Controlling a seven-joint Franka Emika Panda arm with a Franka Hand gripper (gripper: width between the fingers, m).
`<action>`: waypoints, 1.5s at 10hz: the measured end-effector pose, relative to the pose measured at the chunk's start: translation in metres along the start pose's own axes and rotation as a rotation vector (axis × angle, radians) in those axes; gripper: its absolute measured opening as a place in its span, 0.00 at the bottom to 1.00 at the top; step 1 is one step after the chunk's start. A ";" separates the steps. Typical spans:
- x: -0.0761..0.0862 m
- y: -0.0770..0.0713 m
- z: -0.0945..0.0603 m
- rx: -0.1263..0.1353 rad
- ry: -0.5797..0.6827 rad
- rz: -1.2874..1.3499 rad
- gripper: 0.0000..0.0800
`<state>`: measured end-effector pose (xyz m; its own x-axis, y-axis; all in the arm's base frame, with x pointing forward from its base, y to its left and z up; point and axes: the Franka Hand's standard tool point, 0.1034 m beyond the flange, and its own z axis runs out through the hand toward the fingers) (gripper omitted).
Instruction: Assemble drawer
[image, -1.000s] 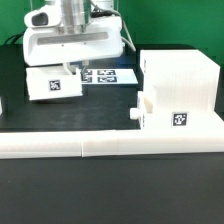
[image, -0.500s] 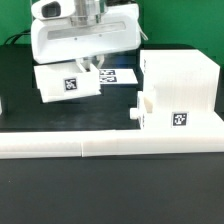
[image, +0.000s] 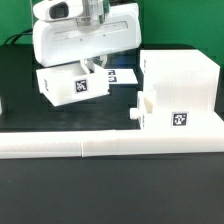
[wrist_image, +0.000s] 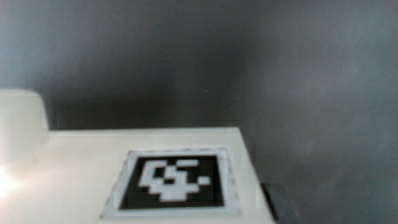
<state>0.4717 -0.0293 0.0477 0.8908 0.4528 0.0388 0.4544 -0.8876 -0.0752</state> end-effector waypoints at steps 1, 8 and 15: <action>0.003 0.001 -0.001 0.005 -0.013 -0.112 0.06; 0.028 0.010 -0.009 -0.005 -0.042 -0.594 0.06; 0.027 0.019 -0.007 0.013 -0.075 -0.978 0.06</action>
Offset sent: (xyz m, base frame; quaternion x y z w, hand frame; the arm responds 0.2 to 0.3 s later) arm 0.0334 0.0050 0.0118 0.0000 -0.0500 -0.2377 0.9700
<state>0.5043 -0.0346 0.0545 0.1186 0.9926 0.0266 0.9917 -0.1170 -0.0540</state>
